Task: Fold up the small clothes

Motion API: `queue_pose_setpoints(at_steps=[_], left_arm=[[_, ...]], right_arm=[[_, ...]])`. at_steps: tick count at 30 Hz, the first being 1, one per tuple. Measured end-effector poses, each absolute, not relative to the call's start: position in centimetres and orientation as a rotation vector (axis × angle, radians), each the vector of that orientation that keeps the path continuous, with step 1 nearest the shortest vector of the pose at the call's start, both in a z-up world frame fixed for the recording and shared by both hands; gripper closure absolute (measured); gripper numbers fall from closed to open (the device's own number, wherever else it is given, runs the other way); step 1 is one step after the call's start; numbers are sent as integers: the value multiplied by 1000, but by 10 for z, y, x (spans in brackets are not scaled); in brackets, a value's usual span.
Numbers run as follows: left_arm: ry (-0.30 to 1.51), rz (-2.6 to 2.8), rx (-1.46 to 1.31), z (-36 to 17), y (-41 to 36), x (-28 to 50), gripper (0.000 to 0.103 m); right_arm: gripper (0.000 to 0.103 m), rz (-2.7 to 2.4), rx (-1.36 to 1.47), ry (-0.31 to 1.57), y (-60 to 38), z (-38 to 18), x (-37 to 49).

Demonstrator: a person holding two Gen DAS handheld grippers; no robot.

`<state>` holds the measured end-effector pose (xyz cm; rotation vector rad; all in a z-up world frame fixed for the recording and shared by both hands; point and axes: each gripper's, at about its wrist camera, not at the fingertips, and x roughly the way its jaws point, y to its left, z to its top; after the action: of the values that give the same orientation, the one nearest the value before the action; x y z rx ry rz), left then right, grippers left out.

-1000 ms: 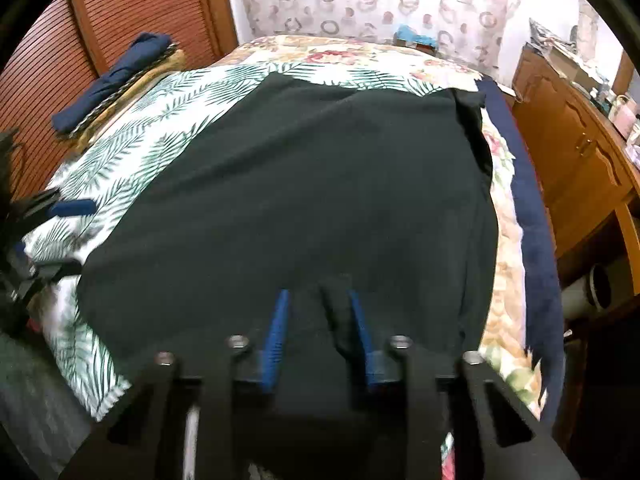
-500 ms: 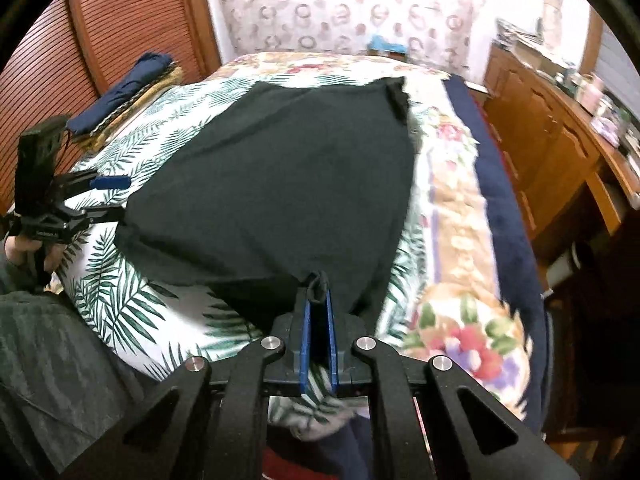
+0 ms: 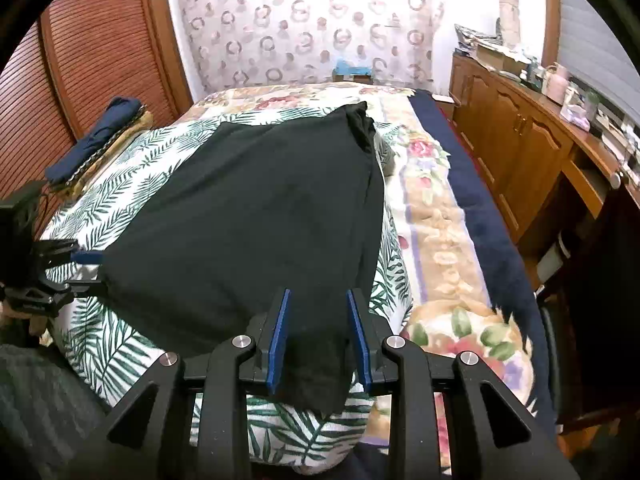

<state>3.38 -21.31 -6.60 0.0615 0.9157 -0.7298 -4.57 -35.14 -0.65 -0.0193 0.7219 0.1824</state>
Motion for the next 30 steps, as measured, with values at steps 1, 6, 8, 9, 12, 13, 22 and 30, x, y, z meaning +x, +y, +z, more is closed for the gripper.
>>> queue_pose_setpoints(at_steps=[1, 6, 8, 9, 12, 13, 22, 30], left_arm=[[919, -735, 58, -66, -214, 33, 58], [945, -760, 51, -67, -214, 25, 96], [937, -781, 31, -61, -212, 18, 97], [935, -794, 30, -58, -211, 14, 98], [917, -812, 31, -47, -211, 4, 98], [907, -810, 33, -44, -211, 3, 98], [779, -853, -19, 5, -222, 24, 99], [715, -836, -38, 32, -235, 60, 99]], right_arm=[[74, 181, -15, 725, -351, -9, -45], [73, 176, -32, 752, -352, -16, -38], [73, 177, -29, 757, -357, -16, -34], [73, 178, -28, 757, -359, -16, -33], [70, 180, -31, 752, -360, -14, -33], [69, 186, -35, 748, -359, -12, -34], [49, 311, -80, 710, -320, 0, -48], [46, 399, -114, 699, -298, -3, -54]])
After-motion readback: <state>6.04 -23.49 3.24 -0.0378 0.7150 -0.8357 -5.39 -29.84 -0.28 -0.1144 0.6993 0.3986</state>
